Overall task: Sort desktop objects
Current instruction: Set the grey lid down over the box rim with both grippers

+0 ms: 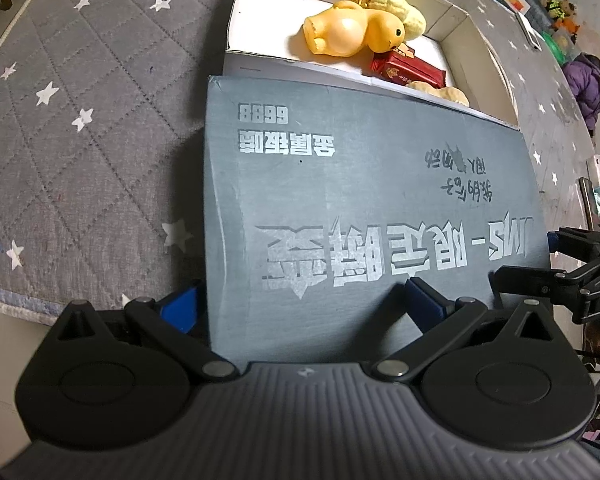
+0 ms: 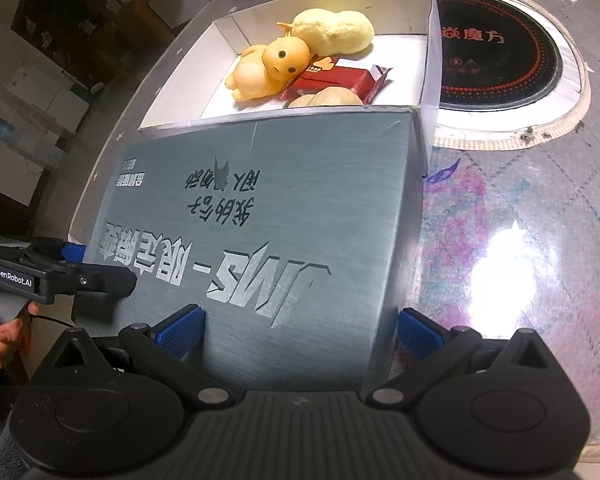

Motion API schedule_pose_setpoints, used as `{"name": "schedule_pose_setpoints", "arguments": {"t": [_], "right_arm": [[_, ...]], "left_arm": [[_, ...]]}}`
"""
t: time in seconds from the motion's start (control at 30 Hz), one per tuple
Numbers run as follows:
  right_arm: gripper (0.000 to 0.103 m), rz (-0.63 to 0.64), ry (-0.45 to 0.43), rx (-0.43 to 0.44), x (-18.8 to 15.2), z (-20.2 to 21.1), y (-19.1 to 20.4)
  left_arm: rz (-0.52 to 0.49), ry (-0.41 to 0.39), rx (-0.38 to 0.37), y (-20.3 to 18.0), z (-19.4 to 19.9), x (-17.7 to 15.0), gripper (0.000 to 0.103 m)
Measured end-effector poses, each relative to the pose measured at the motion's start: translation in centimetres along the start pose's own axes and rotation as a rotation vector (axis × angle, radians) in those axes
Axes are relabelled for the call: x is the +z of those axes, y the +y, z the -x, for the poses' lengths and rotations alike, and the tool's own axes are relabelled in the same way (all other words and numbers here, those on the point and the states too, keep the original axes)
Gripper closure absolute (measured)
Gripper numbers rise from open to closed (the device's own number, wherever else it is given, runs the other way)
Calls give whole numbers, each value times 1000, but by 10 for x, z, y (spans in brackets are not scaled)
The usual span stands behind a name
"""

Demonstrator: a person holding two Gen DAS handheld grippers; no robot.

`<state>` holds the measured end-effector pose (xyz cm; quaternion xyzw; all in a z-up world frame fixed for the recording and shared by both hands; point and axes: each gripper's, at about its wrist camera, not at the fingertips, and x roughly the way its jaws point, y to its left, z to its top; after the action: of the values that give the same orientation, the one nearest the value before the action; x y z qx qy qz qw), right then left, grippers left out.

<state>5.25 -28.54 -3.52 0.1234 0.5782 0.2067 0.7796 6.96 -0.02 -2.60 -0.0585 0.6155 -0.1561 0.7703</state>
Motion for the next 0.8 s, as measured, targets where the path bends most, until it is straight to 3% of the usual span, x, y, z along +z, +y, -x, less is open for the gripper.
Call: {"name": "schedule_pose_setpoints", "arguments": {"t": [0.8], "right_arm": [[0, 4, -27, -1, -7, 1, 4]], "left_arm": [[-16, 9, 11, -2, 1, 1, 0]]}}
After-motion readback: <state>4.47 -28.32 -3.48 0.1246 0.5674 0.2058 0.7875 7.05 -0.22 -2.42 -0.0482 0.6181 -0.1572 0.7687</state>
